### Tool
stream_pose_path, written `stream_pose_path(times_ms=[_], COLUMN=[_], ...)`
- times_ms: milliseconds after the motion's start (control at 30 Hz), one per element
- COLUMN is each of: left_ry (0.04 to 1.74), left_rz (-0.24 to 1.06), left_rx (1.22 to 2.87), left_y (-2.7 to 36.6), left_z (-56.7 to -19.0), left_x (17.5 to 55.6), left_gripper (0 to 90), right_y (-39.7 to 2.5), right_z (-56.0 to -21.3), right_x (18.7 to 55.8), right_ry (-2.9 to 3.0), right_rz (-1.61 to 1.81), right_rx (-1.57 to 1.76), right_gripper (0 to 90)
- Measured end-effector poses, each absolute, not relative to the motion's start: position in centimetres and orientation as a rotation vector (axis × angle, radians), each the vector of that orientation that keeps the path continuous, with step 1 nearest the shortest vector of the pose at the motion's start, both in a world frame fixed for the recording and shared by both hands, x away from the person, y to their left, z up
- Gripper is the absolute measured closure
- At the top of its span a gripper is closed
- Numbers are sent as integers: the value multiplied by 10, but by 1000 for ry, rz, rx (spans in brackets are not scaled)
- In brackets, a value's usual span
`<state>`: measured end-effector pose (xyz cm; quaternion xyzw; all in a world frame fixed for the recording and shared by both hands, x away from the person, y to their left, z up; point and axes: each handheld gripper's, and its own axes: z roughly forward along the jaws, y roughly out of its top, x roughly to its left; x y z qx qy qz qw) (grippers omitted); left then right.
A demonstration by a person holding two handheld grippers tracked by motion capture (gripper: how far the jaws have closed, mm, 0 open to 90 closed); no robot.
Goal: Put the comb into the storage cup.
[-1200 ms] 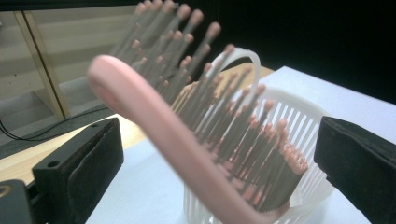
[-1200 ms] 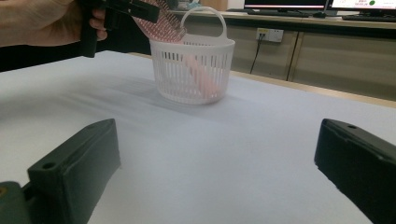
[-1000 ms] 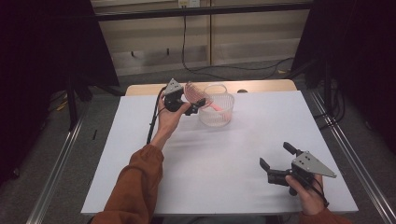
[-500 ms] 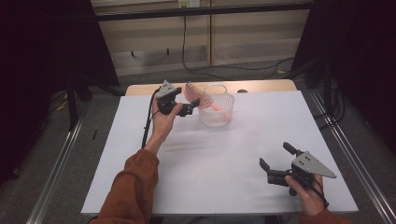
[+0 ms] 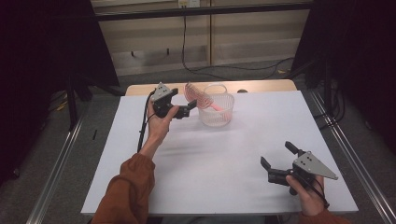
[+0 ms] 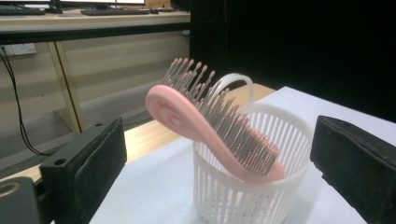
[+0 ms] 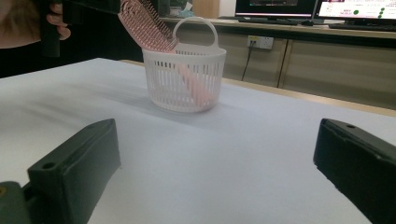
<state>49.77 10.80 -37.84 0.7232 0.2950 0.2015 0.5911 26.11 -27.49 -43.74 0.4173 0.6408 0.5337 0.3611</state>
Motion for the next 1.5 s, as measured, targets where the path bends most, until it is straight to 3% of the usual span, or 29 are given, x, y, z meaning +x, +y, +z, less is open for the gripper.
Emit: stream_pose_path(times_ms=[767,1000,1133,1267,1367,1500], left_ry=[750,741,722,746,739,739], left_rz=[549,476,543,433,527,522], left_rx=[1670,1613,1621,1566,1612,1633], left_y=[145,158,164,170,172,174], left_z=[-376,-382,-380,-384,-389,-395], left_x=[469,461,456,454,450,444], left_gripper=[34,27,24,20,18,21], right_y=[-278,-278,-278,-278,-278,-278], right_z=[-436,-436,-436,-436,-436,-436], right_x=[259,259,259,260,259,260], right_ry=[1606,1606,1605,1608,1609,1610], right_rz=[1355,1358,1356,1357,1358,1359], right_rx=[1090,1089,1088,1089,1089,1093], right_gripper=[1,2,2,2,3,2])
